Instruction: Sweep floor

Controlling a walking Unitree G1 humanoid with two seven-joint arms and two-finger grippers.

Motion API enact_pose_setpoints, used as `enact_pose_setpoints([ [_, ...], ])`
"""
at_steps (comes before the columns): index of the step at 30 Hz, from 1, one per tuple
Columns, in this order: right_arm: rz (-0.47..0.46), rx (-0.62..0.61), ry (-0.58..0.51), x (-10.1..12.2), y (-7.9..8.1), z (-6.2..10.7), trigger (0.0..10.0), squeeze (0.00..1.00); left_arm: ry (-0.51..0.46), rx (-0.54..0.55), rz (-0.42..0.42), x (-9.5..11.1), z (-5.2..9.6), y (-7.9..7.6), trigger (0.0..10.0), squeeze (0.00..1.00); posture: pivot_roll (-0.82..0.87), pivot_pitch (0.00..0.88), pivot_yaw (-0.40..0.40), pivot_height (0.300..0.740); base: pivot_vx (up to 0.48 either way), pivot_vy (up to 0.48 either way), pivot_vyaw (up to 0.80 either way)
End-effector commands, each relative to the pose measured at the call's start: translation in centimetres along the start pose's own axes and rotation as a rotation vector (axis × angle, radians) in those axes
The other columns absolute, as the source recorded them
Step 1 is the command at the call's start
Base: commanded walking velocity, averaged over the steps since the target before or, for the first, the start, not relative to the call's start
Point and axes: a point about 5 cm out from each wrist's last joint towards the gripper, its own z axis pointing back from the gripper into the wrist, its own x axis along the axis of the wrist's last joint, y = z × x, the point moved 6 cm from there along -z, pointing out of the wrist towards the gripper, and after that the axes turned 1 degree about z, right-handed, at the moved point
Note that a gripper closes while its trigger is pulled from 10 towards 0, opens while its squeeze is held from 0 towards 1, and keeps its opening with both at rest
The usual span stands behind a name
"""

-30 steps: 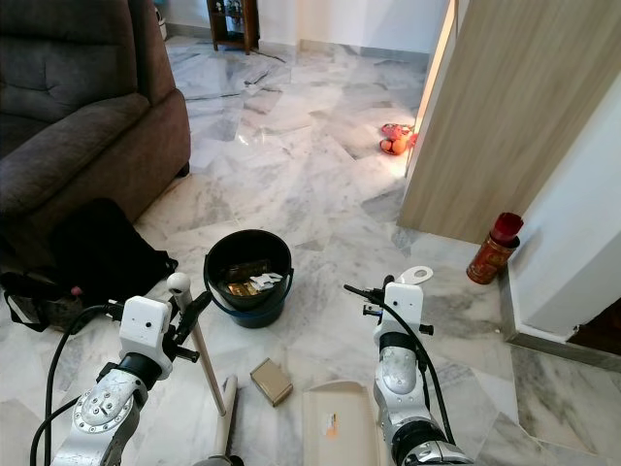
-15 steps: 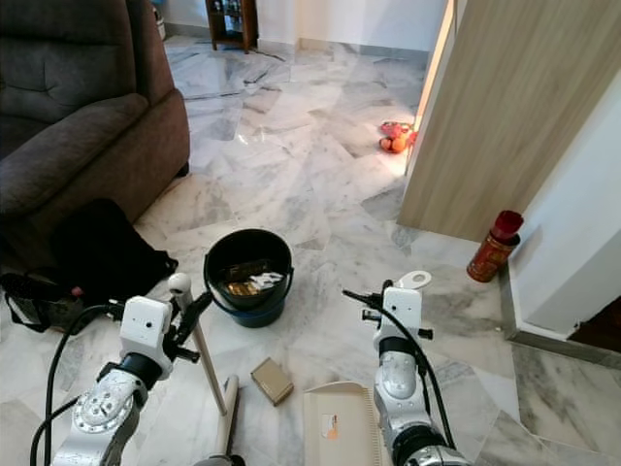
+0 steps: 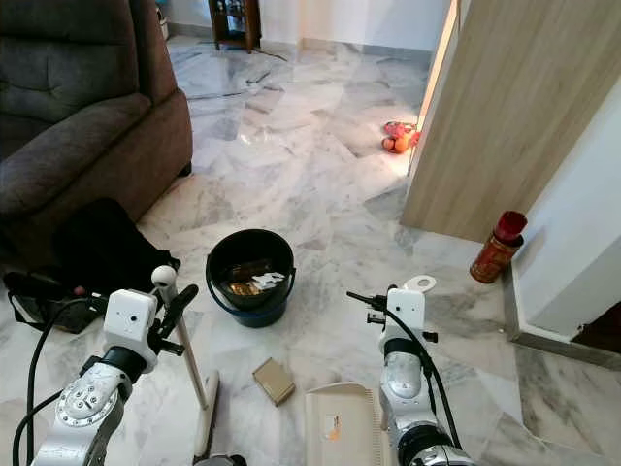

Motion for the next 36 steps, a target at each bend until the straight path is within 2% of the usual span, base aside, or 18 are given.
enact_pose_setpoints([
  [1,0.056,0.015,0.093,-2.2,-0.5,0.5,10.0,0.00,-0.034,-0.007,-0.015,1.0,-0.3,0.0,10.0,0.00,0.20,0.069,0.002,0.740,0.000,0.000,0.00],
  [9,0.168,0.093,0.103,-1.7,-0.2,-0.3,10.0,0.00,-0.033,-0.015,-0.009,1.0,-0.5,-0.2,10.0,0.00,0.19,0.067,0.002,0.740,0.000,0.000,0.00],
  [28,0.208,0.097,0.157,-1.9,-0.7,-0.9,10.0,0.00,-0.031,-0.020,-0.005,0.9,-0.5,-0.4,10.0,0.00,0.19,0.068,-0.001,0.740,0.000,0.000,0.00],
  [32,0.129,0.080,0.121,-0.8,-0.6,-1.2,10.0,0.00,-0.032,-0.017,-0.005,0.9,-0.5,-0.4,10.0,0.00,0.19,0.069,-0.002,0.740,0.000,0.000,0.00],
  [33,0.077,0.036,0.086,0.0,-1.0,-1.5,10.0,0.00,-0.032,-0.016,-0.007,0.9,-0.5,-0.4,10.0,0.00,0.19,0.070,-0.002,0.740,0.000,0.000,0.00],
  [36,0.014,-0.007,0.060,0.7,-1.5,-1.7,10.0,0.00,-0.034,-0.016,-0.009,1.0,-0.5,-0.4,10.0,0.00,0.19,0.071,0.001,0.740,0.000,0.000,0.00],
])
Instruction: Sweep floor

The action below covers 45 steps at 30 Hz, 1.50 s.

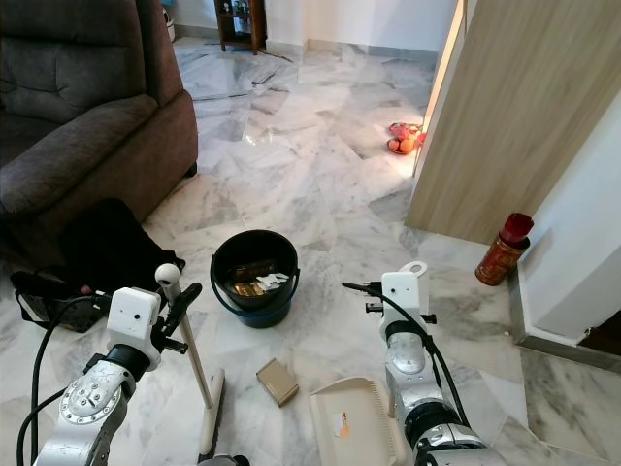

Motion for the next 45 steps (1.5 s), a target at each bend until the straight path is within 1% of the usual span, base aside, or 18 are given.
enact_pose_setpoints([
  [1,-0.032,-0.046,0.016,-0.5,-1.0,0.1,10.0,0.00,-0.027,-0.005,-0.017,0.8,-0.2,-0.1,10.0,0.00,0.19,0.071,0.001,0.740,0.000,0.000,0.00],
  [3,-0.115,-0.085,-0.013,0.2,-1.6,0.0,10.0,0.00,-0.031,-0.002,-0.022,0.9,-0.2,-0.2,10.0,0.00,0.19,0.071,0.004,0.740,0.000,0.000,0.00],
  [5,-0.126,-0.094,-0.026,0.5,-1.8,-0.1,10.0,0.00,-0.031,-0.002,-0.022,0.9,-0.2,-0.2,10.0,0.00,0.19,0.072,0.004,0.740,0.000,0.000,0.00],
  [6,-0.147,-0.104,-0.042,0.8,-2.0,-0.1,10.0,0.00,-0.032,-0.002,-0.024,0.9,-0.2,-0.1,10.0,0.00,0.19,0.072,0.005,0.740,0.000,0.000,0.00],
  [11,-0.167,-0.130,-0.080,1.5,-2.4,-0.1,10.0,0.00,-0.037,-0.002,-0.032,1.0,-0.3,-0.1,10.0,0.00,0.19,0.075,0.004,0.740,0.000,0.000,0.00],
  [13,-0.182,-0.182,-0.109,2.1,-3.1,-0.1,10.0,0.00,-0.040,0.001,-0.039,1.2,-0.3,-0.1,10.0,0.00,0.19,0.079,0.006,0.740,0.000,0.000,0.00],
  [15,-0.194,-0.196,-0.118,2.2,-3.3,-0.1,10.0,0.00,-0.041,0.002,-0.041,1.2,-0.3,0.0,10.0,0.00,0.19,0.080,0.006,0.740,0.000,0.000,0.00],
  [20,-0.209,-0.211,-0.167,3.2,-3.2,-0.1,10.0,0.00,-0.045,0.000,-0.048,1.3,-0.2,-0.1,10.0,0.00,0.19,0.081,0.008,0.740,0.000,0.000,0.00],
  [23,-0.196,-0.211,-0.170,3.3,-2.9,0.0,10.0,0.00,-0.046,-0.003,-0.051,1.4,-0.2,-0.1,10.0,0.00,0.19,0.079,0.008,0.740,0.000,0.000,0.00],
  [25,-0.176,-0.216,-0.162,2.9,-2.7,0.2,10.0,0.00,-0.045,-0.010,-0.058,1.4,-0.1,-0.2,10.0,0.00,0.20,0.076,0.008,0.740,0.000,0.000,0.00],
  [28,-0.171,-0.221,-0.151,2.5,-2.7,0.3,10.0,0.00,-0.044,-0.015,-0.063,1.4,0.1,-0.3,10.0,0.00,0.20,0.074,0.009,0.740,0.000,0.000,0.00],
  [29,-0.170,-0.222,-0.139,2.1,-2.5,0.5,10.0,0.00,-0.042,-0.018,-0.068,1.4,0.3,-0.3,10.0,0.00,0.21,0.075,0.009,0.740,0.000,0.000,0.00],
  [32,-0.166,-0.216,-0.112,0.8,-1.7,1.2,10.0,0.00,-0.023,-0.008,-0.082,0.9,1.2,0.4,10.0,0.00,0.22,0.074,0.015,0.740,0.000,0.000,0.00],
  [38,-0.152,-0.213,-0.092,0.2,-1.4,1.5,10.0,0.00,-0.011,-0.005,-0.086,0.6,1.6,0.7,10.0,0.00,0.21,0.072,0.019,0.740,0.000,0.000,0.00],
  [39,-0.156,-0.215,-0.067,-0.5,-1.3,1.7,10.0,0.00,-0.002,-0.003,-0.090,0.3,1.7,0.7,10.0,0.00,0.21,0.068,0.020,0.740,0.000,0.000,0.00],
  [40,-0.156,-0.215,-0.067,-0.5,-1.3,1.7,10.0,0.00,-0.002,-0.003,-0.090,0.3,1.7,0.7,10.0,0.00,0.21,0.068,0.020,0.740,0.000,0.000,0.00],
  [43,-0.141,-0.223,-0.026,-1.7,-1.3,2.2,10.0,0.00,0.023,0.017,-0.113,-0.5,2.3,1.3,10.0,0.00,0.21,0.061,0.023,0.740,0.000,0.000,0.00],
  [45,-0.149,-0.229,-0.018,-1.9,-1.4,2.3,10.0,0.00,0.031,0.041,-0.133,-0.7,2.4,2.0,10.0,0.00,0.21,0.057,0.024,0.740,0.000,0.000,0.00],
])
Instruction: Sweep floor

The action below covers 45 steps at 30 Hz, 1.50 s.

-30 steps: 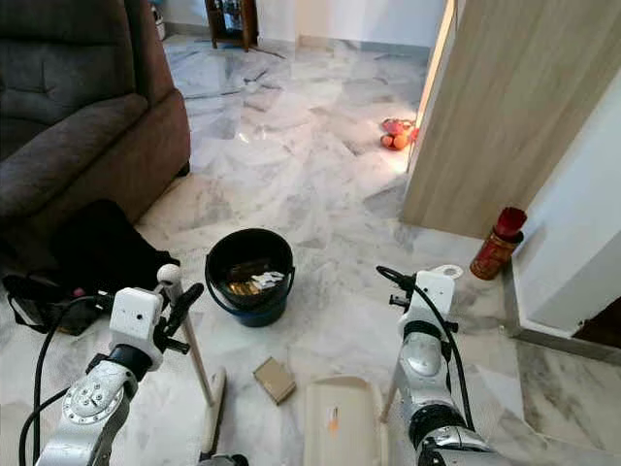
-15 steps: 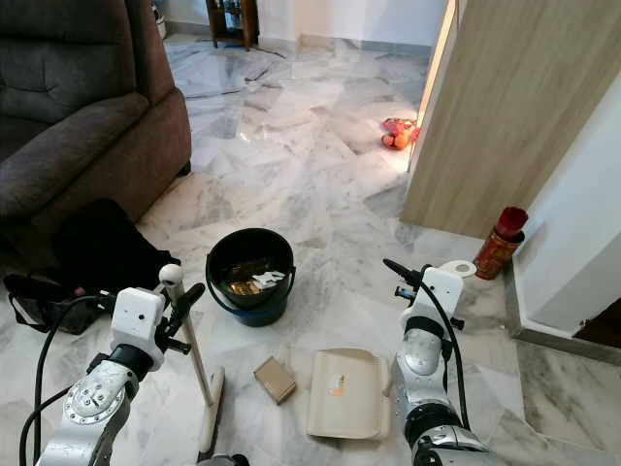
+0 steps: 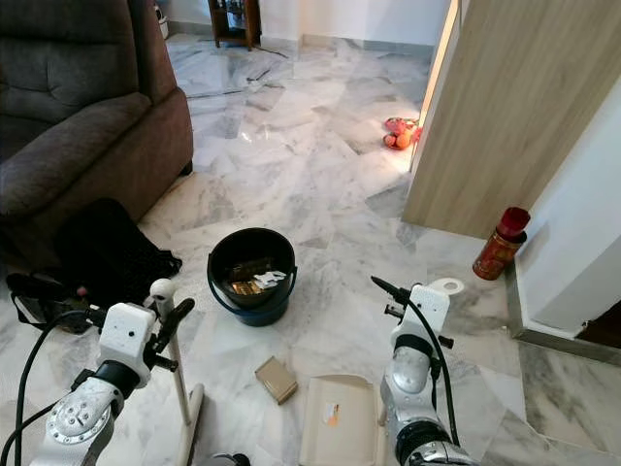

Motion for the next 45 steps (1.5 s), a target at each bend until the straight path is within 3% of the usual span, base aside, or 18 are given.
enact_pose_setpoints([
  [1,0.005,-0.007,0.018,-0.5,-0.2,0.2,10.0,0.00,-0.027,0.057,-0.066,0.7,0.2,1.8,10.0,0.00,0.21,0.057,0.024,0.740,0.000,0.000,0.00],
  [7,-0.001,-0.014,0.011,-0.4,-0.3,0.2,10.0,0.00,-0.035,0.149,-0.218,1.4,-0.4,4.0,10.0,0.00,0.21,0.047,0.021,0.740,0.000,0.000,0.00],
  [10,-0.008,-0.019,0.000,-0.1,-0.3,0.1,10.0,0.00,-0.056,0.176,-0.233,1.9,-0.8,4.5,10.0,0.00,0.21,0.048,0.021,0.740,0.000,0.000,0.00],
  [14,-0.048,-0.028,-0.022,0.6,-0.2,-0.1,10.0,0.00,-0.082,0.194,-0.215,2.5,-1.3,4.7,10.0,0.00,0.21,0.055,0.017,0.740,0.000,0.000,0.00],
  [24,-0.164,-0.040,-0.062,2.1,0.1,-0.5,10.0,0.00,-0.125,0.165,-0.108,2.8,-2.0,3.3,10.0,0.00,0.20,0.065,0.014,0.740,0.000,0.000,0.00],
  [32,-0.156,-0.025,-0.054,1.7,0.4,-0.3,10.0,0.00,-0.107,0.105,-0.081,2.2,-2.4,2.6,10.0,0.00,0.20,0.077,0.013,0.740,0.000,0.000,0.00],
  [38,-0.135,-0.025,-0.043,1.3,0.3,-0.2,10.0,0.00,-0.074,0.137,-0.092,1.4,-3.0,3.7,10.0,0.00,0.19,0.081,0.012,0.740,0.000,0.000,0.00],
  [45,-0.125,-0.010,-0.038,1.1,0.5,0.0,10.0,0.00,-0.064,0.145,0.071,0.9,-3.5,3.1,10.0,0.00,0.19,0.087,0.006,0.740,0.000,0.000,0.00],
])
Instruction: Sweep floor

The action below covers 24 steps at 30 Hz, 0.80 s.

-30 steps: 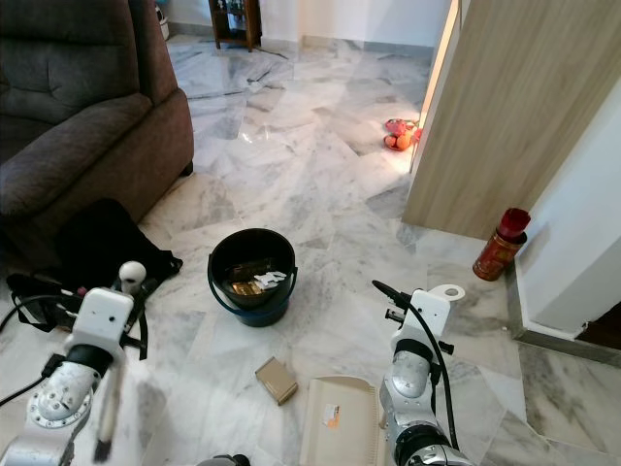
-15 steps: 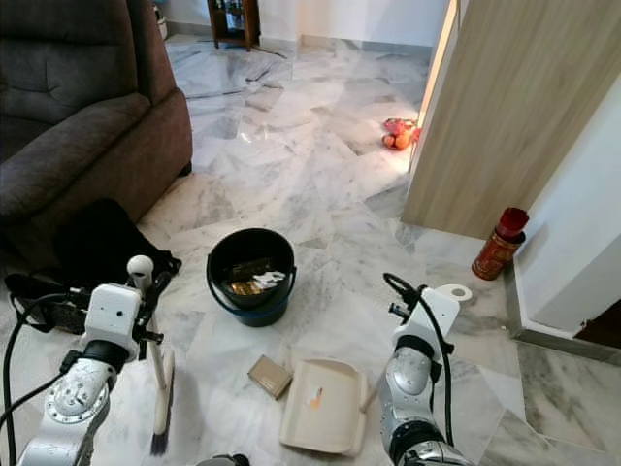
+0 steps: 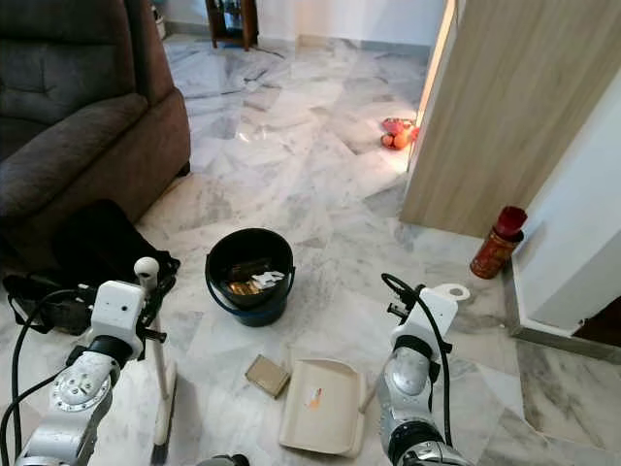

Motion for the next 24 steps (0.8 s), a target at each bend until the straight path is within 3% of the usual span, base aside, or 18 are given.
enact_pose_setpoints([
  [1,-0.003,0.014,-0.021,0.5,0.5,0.0,10.0,0.00,-0.014,-0.006,0.041,0.4,-0.3,-0.4,10.0,0.00,0.19,0.087,0.006,0.740,0.000,0.000,0.00],
  [5,-0.002,0.017,-0.020,0.4,0.5,0.0,10.0,0.00,-0.024,-0.049,0.038,0.6,-0.5,-1.4,10.0,0.00,0.19,0.088,0.002,0.740,0.000,0.000,0.00],
  [7,-0.003,0.018,-0.023,0.5,0.6,-0.1,10.0,0.00,-0.046,-0.121,0.064,1.3,-0.9,-2.7,10.0,0.00,0.19,0.088,0.001,0.740,0.000,0.000,0.00],
  [14,0.003,0.011,-0.028,0.6,0.4,-0.1,10.0,0.00,-0.064,-0.217,0.018,2.2,-1.3,-3.8,10.0,0.00,0.19,0.088,0.001,0.740,0.000,0.000,0.00],
  [18,0.018,0.014,-0.020,0.3,0.5,0.1,10.0,0.00,-0.063,-0.252,-0.065,2.3,-1.3,-3.8,10.0,0.00,0.19,0.089,0.001,0.740,0.000,0.000,0.00],
  [24,0.074,0.003,-0.007,-0.2,0.6,0.4,10.0,0.00,-0.057,-0.206,-0.074,1.9,-1.4,-2.4,10.0,0.00,0.19,0.093,0.003,0.740,0.000,0.000,0.00],
])
